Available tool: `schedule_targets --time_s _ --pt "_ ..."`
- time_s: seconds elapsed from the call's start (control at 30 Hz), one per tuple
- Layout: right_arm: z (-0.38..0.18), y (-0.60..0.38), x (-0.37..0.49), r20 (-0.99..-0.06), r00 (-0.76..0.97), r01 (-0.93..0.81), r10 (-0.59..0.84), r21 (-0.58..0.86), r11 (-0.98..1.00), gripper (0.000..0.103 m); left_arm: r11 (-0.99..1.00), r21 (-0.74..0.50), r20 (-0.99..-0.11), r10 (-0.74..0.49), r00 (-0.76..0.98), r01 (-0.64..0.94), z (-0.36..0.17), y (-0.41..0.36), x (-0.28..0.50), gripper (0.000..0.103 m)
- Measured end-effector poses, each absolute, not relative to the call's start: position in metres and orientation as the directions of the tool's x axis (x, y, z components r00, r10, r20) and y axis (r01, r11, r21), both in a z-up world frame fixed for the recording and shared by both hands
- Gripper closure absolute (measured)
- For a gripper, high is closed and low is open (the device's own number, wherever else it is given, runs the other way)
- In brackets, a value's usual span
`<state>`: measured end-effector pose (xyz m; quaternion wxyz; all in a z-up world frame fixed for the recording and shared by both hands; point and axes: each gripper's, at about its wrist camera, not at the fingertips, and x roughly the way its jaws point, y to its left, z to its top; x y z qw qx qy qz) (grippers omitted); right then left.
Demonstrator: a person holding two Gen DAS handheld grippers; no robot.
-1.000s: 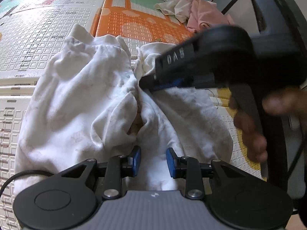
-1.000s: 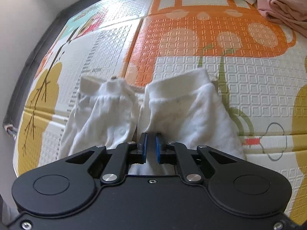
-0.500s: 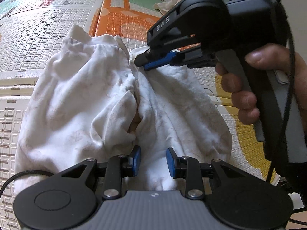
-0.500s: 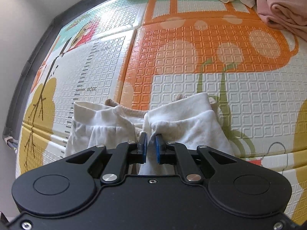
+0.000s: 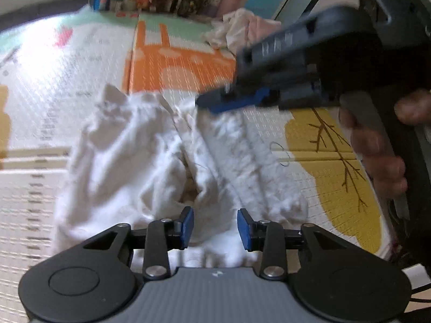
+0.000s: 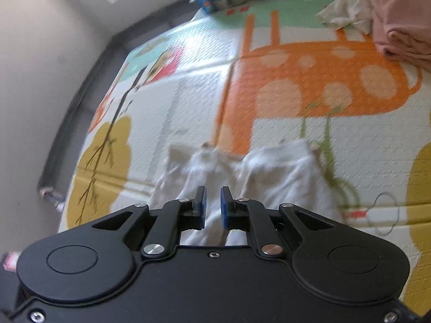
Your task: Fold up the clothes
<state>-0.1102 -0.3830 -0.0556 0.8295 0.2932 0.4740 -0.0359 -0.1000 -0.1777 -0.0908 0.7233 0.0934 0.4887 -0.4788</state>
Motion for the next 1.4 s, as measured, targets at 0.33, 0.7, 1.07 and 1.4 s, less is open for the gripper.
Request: schedule_targets --time_s 0.33,0.7,1.07,1.4 --pt "-0.085 -0.334 -0.095 -0.834 0.433 0.254 0.343 0.478 0.841 0.092 0.591 -0.321 -0.806 -0.580 0.114 0.740 -0.098 -0.171 -0.088 0.061" --pt "-0.112 -0.348 -0.096 -0.887 0.376 0.338 0.268 0.401 0.852 0.100 0.637 -0.327 -0.856 -0.512 0.066 0.698 -0.127 -0.176 -0.075 0.061" --pt "-0.103 -0.366 -0.097 -0.883 0.415 0.392 0.220 0.392 0.832 0.098 0.635 -0.335 -0.862 -0.505 0.046 0.696 -0.126 -0.176 -0.071 0.060" --pt "-0.070 -0.359 -0.065 -0.823 0.505 0.331 0.258 0.461 0.823 0.098 0.647 -0.329 -0.802 -0.576 0.158 0.688 -0.091 -0.167 -0.055 0.058"
